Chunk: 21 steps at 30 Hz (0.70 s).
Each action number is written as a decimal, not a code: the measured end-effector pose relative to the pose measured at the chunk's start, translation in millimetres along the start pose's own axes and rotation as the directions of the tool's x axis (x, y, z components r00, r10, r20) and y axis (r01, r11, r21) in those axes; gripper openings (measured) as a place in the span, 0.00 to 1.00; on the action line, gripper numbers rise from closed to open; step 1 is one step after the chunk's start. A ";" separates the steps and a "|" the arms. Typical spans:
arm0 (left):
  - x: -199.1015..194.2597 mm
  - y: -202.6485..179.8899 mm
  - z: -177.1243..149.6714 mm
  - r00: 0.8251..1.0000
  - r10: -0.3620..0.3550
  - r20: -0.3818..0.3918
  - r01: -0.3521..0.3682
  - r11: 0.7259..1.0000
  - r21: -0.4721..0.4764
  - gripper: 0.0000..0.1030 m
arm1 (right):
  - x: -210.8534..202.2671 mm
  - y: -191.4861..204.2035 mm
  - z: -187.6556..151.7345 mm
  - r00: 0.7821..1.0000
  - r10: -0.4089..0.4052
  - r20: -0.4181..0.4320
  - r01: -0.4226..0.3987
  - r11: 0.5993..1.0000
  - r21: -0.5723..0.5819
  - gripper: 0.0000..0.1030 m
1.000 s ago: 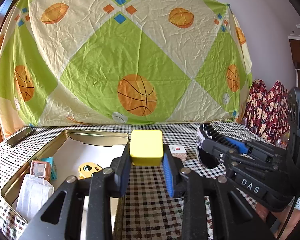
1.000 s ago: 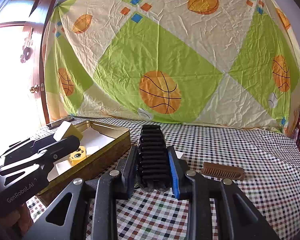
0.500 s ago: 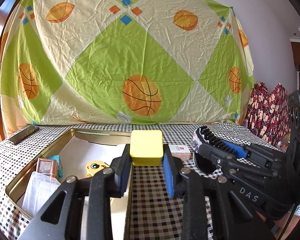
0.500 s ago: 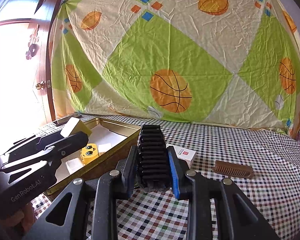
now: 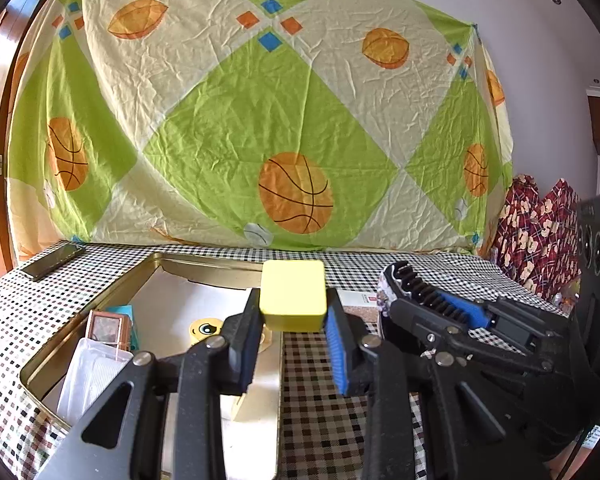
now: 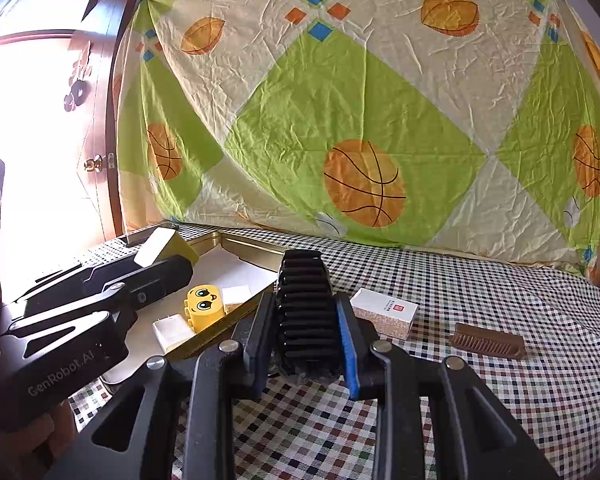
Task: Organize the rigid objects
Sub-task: 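Carry the yellow cube and black hairbrush toward the gold tin with both tools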
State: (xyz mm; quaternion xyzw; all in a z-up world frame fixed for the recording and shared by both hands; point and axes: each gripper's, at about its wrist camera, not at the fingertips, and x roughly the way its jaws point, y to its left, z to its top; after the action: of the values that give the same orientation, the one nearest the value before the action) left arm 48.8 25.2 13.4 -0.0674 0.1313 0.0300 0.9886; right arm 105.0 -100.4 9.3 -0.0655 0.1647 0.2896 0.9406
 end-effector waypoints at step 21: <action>-6.8 33.2 2.3 0.999 0.038 0.007 -0.038 0.998 -0.055 0.28 | 10.6 22.3 1.1 0.999 0.038 -0.008 -0.038 0.999 -0.011 0.30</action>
State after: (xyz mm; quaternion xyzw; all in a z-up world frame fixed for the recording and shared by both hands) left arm 40.3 58.1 13.3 -0.0917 0.1278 0.0528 0.9861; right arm 100.9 -76.2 6.1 -0.0685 0.1678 0.3082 0.9339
